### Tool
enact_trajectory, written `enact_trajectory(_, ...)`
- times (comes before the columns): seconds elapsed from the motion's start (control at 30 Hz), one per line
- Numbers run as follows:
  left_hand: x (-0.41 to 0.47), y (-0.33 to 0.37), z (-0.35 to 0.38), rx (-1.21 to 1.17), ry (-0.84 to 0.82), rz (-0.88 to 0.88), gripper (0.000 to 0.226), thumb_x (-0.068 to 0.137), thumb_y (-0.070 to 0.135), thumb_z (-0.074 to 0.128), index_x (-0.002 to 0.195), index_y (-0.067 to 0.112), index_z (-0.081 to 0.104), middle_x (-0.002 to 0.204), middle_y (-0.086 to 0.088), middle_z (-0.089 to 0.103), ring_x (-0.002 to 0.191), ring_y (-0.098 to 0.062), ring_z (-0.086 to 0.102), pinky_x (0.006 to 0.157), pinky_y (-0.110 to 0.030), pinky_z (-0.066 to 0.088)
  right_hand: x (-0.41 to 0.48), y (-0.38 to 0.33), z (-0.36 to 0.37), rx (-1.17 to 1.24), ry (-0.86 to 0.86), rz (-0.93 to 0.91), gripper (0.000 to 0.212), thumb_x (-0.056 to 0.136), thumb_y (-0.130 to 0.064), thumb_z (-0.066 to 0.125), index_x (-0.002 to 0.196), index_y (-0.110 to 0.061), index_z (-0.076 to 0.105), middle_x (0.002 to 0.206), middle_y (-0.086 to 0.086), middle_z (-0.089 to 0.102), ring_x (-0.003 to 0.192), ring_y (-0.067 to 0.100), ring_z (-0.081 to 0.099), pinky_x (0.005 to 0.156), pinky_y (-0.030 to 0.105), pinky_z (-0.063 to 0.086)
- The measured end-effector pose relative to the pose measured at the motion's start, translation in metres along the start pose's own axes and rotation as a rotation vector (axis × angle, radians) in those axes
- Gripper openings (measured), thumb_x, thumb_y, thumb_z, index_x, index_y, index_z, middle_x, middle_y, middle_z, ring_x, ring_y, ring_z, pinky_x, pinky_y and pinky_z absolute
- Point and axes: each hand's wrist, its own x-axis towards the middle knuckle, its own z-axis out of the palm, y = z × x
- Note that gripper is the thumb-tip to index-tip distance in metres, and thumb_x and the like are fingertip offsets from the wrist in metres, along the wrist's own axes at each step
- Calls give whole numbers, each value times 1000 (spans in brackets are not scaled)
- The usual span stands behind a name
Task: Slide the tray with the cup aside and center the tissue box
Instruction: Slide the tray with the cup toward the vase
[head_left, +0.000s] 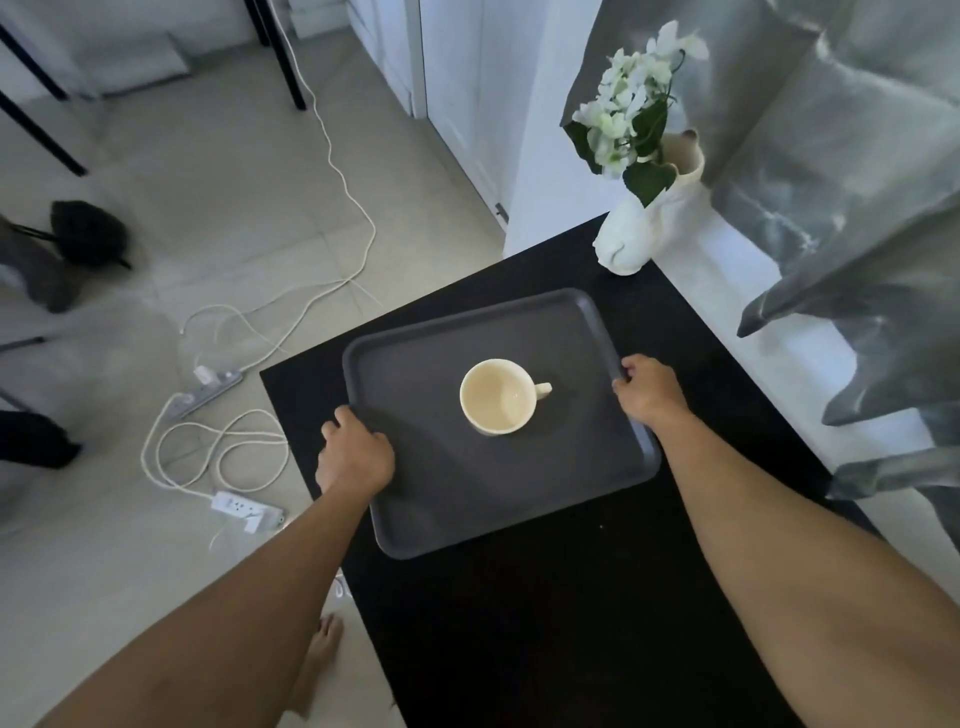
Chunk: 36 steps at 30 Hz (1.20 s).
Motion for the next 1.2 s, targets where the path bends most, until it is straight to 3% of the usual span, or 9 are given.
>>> enact_trajectory(0.17, 7, -7, -3, -80, 33, -15, 36, 91, 18, 44, 126, 9, 42, 129, -20, 52, 116, -44, 50, 92, -47, 40, 8, 3, 4, -14, 47, 2, 38, 95, -12, 54, 133, -7, 52, 131, 17, 58, 118, 35, 56, 97, 43, 47)
enact_trajectory(0.33, 14, -11, -3, -124, 63, -30, 31, 91, 20, 50, 121, 12, 48, 122, -19, 59, 111, -43, 54, 91, -44, 42, 10, 8, 5, -32, 47, 12, 21, 94, -8, 52, 110, -4, 64, 111, 18, 65, 98, 35, 63, 81, 40, 53)
enact_trajectory(0.53, 16, -11, -4, -129, 68, -11, 28, 91, 22, 53, 118, 15, 52, 117, -17, 62, 106, -41, 57, 86, -42, 44, 2, 17, -2, -8, -24, 48, 24, 93, -5, 55, 115, -2, 63, 118, 17, 63, 103, 32, 62, 75, 34, 49)
enact_trajectory(0.77, 14, 11, -16, -98, 62, 82, 31, 91, 23, 54, 121, 17, 54, 119, -16, 62, 106, -40, 58, 86, -41, 44, -16, 38, -15, 57, -31, 119, 23, 93, -7, 55, 114, -3, 62, 117, 15, 63, 89, 23, 61, 72, 33, 47)
enact_trajectory(0.87, 13, 27, -23, -58, 46, 144, 33, 90, 23, 53, 123, 17, 53, 121, -16, 62, 109, -40, 57, 89, -42, 44, -29, 50, -25, 87, -5, 148, 21, 93, -9, 55, 111, -5, 63, 109, 13, 64, 69, 15, 55, 68, 33, 47)
enact_trajectory(1.0, 13, 52, -30, -18, 36, 238, 37, 89, 22, 54, 126, 17, 54, 122, -15, 63, 113, -39, 56, 94, -43, 44, -48, 68, -37, 151, 36, 169, 13, 91, -7, 55, 92, -5, 68, 101, 11, 68, 80, 24, 64, 75, 38, 56)
enact_trajectory(1.13, 14, 81, -35, 21, 9, 306, 39, 90, 24, 55, 129, 19, 54, 123, -15, 63, 115, -39, 55, 95, -44, 42, -68, 86, -44, 251, 106, 243, 14, 89, -4, 57, 96, -1, 68, 86, 6, 61, 77, 26, 62, 79, 43, 58)
enact_trajectory(1.2, 15, 96, -35, 47, -10, 352, 38, 90, 25, 56, 128, 20, 54, 122, -14, 64, 115, -37, 56, 95, -43, 42, -80, 94, -46, 294, 124, 284, 13, 88, -4, 55, 89, -2, 68, 80, 5, 61, 74, 26, 63, 78, 45, 59)
